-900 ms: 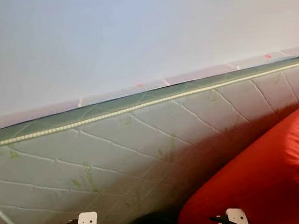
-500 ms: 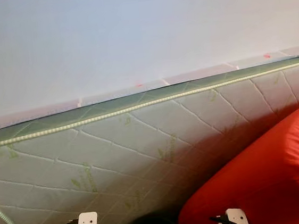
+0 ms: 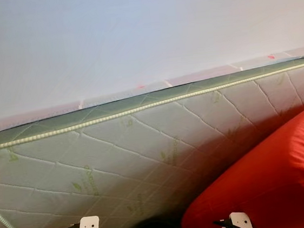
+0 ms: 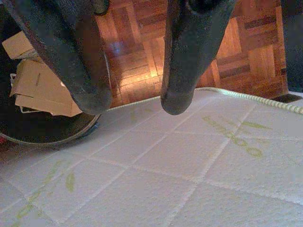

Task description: Clean up the room

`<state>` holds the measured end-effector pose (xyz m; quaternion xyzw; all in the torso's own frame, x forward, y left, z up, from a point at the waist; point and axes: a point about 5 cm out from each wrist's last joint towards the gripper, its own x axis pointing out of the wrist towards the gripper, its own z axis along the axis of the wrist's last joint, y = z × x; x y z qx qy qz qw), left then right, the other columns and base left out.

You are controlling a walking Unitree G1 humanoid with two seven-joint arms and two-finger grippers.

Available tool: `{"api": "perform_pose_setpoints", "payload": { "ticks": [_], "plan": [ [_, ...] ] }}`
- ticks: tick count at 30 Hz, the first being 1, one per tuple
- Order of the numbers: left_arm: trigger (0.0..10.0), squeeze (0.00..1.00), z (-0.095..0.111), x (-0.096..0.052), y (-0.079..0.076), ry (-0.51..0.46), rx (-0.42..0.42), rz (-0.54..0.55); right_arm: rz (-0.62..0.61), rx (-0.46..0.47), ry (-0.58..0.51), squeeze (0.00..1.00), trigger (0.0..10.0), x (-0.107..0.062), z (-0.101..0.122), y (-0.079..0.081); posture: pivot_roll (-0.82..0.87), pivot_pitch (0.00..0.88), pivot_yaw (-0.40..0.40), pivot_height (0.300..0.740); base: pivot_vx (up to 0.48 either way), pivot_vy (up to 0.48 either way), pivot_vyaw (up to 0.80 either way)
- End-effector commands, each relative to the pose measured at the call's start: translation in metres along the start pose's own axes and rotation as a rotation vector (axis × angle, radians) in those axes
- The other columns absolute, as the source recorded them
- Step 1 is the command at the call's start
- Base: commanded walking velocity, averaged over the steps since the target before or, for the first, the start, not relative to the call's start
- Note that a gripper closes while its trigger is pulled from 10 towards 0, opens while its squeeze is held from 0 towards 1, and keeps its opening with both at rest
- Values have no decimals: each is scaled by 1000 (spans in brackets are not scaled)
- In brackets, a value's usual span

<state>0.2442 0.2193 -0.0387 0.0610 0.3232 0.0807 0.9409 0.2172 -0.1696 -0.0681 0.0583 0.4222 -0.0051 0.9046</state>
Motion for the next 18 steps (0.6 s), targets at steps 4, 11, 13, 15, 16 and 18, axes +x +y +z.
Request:
{"api": "perform_pose_setpoints", "payload": {
  "ticks": [4,11,13,15,16,18],
  "plan": [
    [10000,0,-7,-2,1,19,2,-2,-29,14,-3,0,10000,-1,-1,-8,62,0,-39,740,-61,0,0],
    [10000,0,-7,-2,1,22,3,-2,-28,8,-1,0,10000,-1,-1,-8,59,0,-37,740,0,0,0],
    [10000,0,-7,-2,1,22,5,-2,-29,9,-1,0,10000,-1,-1,-8,60,0,-38,740,0,0,0],
    [10000,0,-6,-2,1,22,4,-2,-29,8,-1,0,10000,-1,-1,-8,60,0,-38,740,0,0,0],
    [10000,0,-6,-2,1,21,4,-2,-30,8,-1,0,10000,-1,-1,-8,60,0,-38,740,0,0,0],
    [10000,0,-6,-1,0,20,4,-2,-31,9,-1,0,10000,-1,-1,-8,60,0,-37,740,0,0,0]
  ]
}}
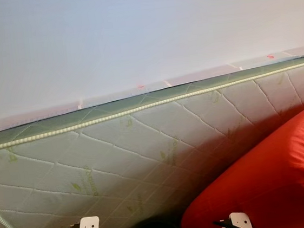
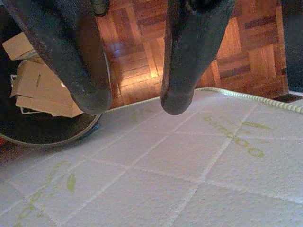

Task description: Clean up the room

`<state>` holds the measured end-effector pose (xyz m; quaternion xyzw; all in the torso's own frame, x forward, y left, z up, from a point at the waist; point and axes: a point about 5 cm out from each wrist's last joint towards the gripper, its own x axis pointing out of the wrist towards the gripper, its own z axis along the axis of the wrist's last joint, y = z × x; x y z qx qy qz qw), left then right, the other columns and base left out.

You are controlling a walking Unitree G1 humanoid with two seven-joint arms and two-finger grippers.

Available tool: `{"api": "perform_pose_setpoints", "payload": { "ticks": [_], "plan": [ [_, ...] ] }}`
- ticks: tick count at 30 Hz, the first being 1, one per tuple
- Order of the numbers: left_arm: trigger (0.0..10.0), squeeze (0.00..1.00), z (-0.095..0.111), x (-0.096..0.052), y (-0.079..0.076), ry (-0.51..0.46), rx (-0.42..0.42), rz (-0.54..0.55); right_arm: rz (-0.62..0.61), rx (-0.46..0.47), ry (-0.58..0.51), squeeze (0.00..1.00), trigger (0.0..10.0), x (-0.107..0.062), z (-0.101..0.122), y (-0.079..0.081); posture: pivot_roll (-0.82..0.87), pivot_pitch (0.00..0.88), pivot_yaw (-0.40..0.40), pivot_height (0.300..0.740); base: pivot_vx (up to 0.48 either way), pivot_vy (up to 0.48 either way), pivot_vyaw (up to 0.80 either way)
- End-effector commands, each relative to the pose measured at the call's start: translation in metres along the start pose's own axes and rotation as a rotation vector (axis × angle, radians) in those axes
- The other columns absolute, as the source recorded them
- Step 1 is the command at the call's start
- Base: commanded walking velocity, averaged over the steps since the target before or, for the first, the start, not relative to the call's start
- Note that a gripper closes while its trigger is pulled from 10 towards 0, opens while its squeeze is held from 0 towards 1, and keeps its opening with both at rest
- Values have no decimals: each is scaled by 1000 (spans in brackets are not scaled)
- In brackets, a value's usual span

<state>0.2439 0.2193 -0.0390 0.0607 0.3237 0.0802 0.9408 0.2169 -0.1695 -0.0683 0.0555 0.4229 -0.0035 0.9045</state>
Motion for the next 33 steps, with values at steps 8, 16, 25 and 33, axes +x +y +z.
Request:
{"api": "perform_pose_setpoints", "payload": {
  "ticks": [8,16,25,33],
  "plan": [
    [10000,0,-5,-1,1,15,2,2,-42,22,-10,0,10000,-1,1,-8,64,0,-39,740,0,0,0],
    [10000,0,-5,-1,1,18,0,3,-43,25,-13,0,10000,-1,1,-8,67,0,-40,740,-72,0,0],
    [10000,0,-3,0,2,17,-1,7,-43,25,-15,0,10000,-1,2,-8,69,5,-39,740,0,0,0],
    [10000,0,-3,-1,4,18,-2,8,-43,27,-16,0,10000,-1,2,-8,69,8,-37,740,0,0,0]
  ]
}}
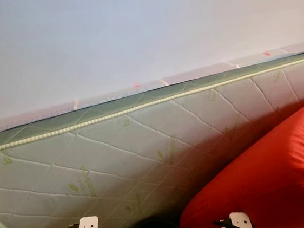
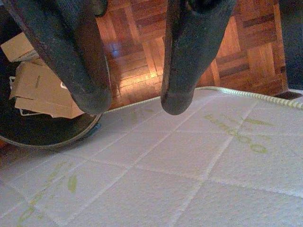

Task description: Clean up the room

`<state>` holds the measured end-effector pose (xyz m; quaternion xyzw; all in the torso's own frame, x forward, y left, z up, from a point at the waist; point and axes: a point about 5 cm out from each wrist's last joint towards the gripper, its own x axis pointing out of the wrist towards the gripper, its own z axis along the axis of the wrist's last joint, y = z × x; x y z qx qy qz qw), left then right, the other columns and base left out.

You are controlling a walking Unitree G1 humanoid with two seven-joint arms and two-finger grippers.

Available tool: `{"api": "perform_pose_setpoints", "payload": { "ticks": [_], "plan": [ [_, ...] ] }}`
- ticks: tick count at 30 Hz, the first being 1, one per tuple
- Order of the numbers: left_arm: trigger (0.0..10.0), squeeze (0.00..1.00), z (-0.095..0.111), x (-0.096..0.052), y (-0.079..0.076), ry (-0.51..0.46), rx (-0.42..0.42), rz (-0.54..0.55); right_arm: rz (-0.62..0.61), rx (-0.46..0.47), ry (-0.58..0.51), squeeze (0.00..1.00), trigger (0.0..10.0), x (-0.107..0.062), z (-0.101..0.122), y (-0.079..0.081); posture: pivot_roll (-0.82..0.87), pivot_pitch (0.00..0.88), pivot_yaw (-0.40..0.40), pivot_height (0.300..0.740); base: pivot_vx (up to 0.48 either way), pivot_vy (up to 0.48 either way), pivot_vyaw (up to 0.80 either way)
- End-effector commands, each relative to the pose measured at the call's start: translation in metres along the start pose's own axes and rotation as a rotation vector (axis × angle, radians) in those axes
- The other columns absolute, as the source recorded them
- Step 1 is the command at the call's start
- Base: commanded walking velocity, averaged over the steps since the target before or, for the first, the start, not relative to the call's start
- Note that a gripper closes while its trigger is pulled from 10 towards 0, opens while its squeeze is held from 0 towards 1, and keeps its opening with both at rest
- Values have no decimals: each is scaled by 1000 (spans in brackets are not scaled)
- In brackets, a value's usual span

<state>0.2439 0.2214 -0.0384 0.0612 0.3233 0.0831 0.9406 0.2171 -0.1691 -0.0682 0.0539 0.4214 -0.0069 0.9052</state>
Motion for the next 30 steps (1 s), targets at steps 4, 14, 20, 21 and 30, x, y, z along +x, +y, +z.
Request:
{"api": "perform_pose_setpoints", "payload": {
  "ticks": [4,14,20,21,30],
  "plan": [
    [10000,0,-5,-1,3,23,-3,4,-35,27,-13,0,10000,-1,2,-9,71,9,-37,740,-61,0,0],
    [10000,0,-1,0,-1,14,-3,1,-35,27,-14,0,10000,-1,3,-9,72,10,-38,740,-272,0,0],
    [10000,0,2,1,-1,4,5,-3,-36,28,-14,0,10000,-1,3,-9,75,12,-38,740,-189,0,0],
    [10000,0,2,1,-1,4,5,-3,-36,28,-14,0,10000,-1,3,-8,75,12,-38,740,277,0,0],
    [10000,0,4,1,-2,-6,9,-4,-35,28,-14,0,10000,-1,3,-8,76,13,-37,740,-284,0,0]
  ]
}}
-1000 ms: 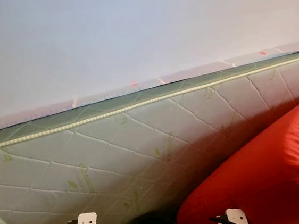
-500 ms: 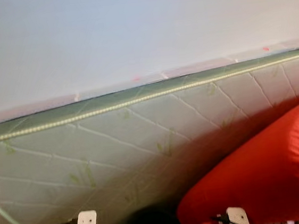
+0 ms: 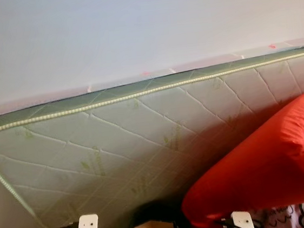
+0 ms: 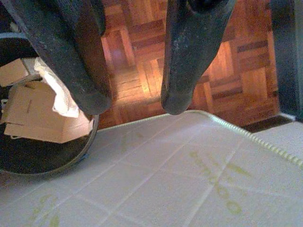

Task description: Clean up the room

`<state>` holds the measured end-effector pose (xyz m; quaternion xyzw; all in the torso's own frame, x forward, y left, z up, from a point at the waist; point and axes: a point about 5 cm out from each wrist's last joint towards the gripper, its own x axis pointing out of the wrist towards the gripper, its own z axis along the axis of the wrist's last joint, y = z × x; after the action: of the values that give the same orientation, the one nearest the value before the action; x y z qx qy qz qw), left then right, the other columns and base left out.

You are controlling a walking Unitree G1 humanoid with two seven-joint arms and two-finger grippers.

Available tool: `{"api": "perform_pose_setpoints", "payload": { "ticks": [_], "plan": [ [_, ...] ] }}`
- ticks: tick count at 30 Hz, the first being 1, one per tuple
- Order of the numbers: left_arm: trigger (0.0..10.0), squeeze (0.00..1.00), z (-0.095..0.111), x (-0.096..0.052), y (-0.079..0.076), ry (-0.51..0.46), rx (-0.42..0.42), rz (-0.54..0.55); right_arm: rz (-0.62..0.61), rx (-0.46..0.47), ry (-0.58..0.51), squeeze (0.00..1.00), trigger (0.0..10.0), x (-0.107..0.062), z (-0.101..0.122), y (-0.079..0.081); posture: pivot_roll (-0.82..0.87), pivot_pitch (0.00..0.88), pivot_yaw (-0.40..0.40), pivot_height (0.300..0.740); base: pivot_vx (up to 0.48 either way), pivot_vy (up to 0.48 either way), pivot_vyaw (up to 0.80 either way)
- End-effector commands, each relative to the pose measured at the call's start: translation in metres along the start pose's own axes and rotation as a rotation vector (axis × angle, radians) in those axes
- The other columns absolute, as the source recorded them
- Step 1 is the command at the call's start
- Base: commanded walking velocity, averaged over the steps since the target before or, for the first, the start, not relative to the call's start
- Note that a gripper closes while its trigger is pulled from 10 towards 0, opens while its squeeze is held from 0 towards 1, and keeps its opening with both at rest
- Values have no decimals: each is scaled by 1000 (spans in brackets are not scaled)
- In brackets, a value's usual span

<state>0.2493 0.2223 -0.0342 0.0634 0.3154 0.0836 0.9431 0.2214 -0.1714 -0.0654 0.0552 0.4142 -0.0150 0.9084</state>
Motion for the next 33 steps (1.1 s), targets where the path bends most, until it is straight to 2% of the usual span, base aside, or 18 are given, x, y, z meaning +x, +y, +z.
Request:
{"api": "perform_pose_setpoints", "payload": {
  "ticks": [1,22,33],
  "plan": [
    [10000,0,-2,-1,-3,11,6,-7,-22,19,2,0,10000,-1,-2,-6,76,13,-37,740,-281,0,0],
    [10000,0,-4,-1,0,11,9,-5,-23,19,3,0,10000,-1,-3,-6,76,13,-36,740,-278,0,0],
    [10000,0,-8,-2,3,28,-9,-5,-23,17,7,0,10000,-1,-3,-6,70,13,-31,740,0,0,0]
  ]
}}
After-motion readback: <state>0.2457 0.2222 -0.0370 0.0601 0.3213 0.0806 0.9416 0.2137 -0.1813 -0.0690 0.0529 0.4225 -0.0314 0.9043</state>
